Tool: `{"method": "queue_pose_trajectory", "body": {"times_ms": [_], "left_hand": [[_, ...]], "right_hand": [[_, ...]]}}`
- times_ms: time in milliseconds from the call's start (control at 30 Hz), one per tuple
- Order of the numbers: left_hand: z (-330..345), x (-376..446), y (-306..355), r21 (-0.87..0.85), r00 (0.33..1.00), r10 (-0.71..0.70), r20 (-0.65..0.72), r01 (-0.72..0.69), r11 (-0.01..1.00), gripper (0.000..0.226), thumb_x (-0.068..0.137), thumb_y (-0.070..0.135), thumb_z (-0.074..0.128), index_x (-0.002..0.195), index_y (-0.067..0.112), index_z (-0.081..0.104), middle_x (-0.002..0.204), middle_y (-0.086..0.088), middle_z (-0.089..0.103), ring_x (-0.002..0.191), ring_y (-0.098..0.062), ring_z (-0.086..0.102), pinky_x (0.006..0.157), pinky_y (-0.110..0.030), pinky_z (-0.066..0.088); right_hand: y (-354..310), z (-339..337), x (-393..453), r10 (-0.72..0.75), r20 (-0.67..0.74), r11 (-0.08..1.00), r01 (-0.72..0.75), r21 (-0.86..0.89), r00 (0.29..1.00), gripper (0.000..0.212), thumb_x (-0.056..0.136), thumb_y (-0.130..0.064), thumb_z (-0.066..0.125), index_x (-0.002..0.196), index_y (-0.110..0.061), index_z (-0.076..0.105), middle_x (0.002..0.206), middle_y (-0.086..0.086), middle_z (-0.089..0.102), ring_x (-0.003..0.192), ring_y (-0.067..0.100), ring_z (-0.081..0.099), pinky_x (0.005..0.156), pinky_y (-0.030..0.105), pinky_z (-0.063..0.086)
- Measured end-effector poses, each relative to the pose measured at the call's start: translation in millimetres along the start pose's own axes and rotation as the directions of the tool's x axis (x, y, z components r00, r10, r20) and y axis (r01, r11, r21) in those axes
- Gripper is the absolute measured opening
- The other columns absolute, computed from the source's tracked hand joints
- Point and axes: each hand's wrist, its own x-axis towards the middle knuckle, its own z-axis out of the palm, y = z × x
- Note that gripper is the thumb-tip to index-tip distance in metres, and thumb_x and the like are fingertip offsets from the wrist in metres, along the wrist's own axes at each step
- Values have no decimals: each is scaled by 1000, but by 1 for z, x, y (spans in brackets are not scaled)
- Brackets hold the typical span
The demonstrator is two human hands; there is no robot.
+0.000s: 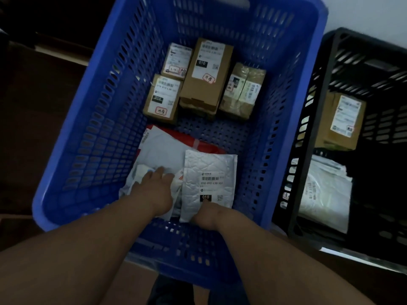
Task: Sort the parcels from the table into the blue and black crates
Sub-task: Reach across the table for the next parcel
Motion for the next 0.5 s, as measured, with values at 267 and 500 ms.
{"method": "queue_pose_trajectory", "body": {"times_ms": [267, 500], "left_hand": [[-24, -54, 42, -109, 969, -52, -240, 26, 994, 70, 95, 32, 53, 154, 25, 15, 162, -6, 1, 148, -25, 9, 118, -46, 17], [-49, -120, 91, -121, 914, 10, -405, -64, 991, 66, 95, 36, 52, 153, 26, 21, 162, -6, 6, 147, -25, 13, 118, -44, 21]], "right_hand": [[5, -62, -66, -141, -280, 978, 177, 107, 950, 38, 102, -12, 41, 135, 4, 48, 137, 20, 51, 122, 31, 52, 98, 32, 43], [45, -79, -166, -162, -584, 904, 358, 236, 796, 32, 96, -11, 50, 122, 6, 58, 122, 20, 62, 110, 32, 60, 98, 45, 49]]}}
